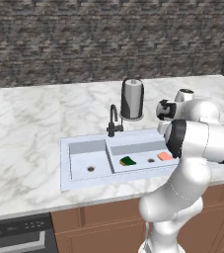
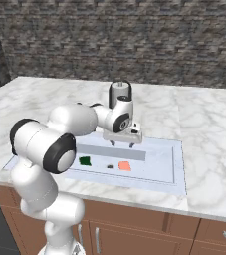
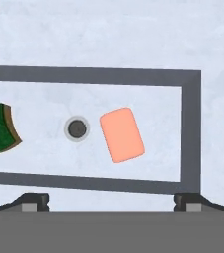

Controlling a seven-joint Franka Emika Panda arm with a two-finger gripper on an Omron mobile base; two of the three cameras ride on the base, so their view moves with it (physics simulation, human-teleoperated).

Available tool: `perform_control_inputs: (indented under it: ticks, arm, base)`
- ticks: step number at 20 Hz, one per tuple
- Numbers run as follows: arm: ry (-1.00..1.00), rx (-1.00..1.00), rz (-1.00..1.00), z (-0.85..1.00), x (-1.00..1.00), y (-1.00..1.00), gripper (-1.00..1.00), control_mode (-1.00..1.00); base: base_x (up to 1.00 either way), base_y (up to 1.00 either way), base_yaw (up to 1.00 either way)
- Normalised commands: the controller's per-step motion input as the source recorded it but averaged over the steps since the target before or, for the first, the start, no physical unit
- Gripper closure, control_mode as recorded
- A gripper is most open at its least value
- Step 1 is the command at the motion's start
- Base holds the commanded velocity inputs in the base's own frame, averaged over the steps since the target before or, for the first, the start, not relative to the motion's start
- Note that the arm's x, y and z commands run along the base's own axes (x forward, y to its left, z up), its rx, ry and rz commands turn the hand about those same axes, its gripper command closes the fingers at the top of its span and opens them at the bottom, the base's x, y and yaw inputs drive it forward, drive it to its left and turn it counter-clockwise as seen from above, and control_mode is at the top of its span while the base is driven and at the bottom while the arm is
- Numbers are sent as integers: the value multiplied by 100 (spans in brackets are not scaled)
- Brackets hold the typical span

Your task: Pick up the bar soap and sponge from the sink, and place them back in the cabinet, and close the cabinet doors.

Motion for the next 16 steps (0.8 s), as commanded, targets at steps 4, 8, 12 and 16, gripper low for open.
perform_control_inputs:
  ticks: [4,8,12,16]
  arm:
    - [0,0,0,-30,16,-1,-100,-100]
    - [0,-1,0,-31,14,-1,-100,-100]
    - [0,-1,0,-31,14,-1,-100,-100]
    - [0,0,1,-29,14,-5,-100,-100]
  base:
    - [0,0,0]
    - [0,0,0]
    - [0,0,0]
    - [0,0,0]
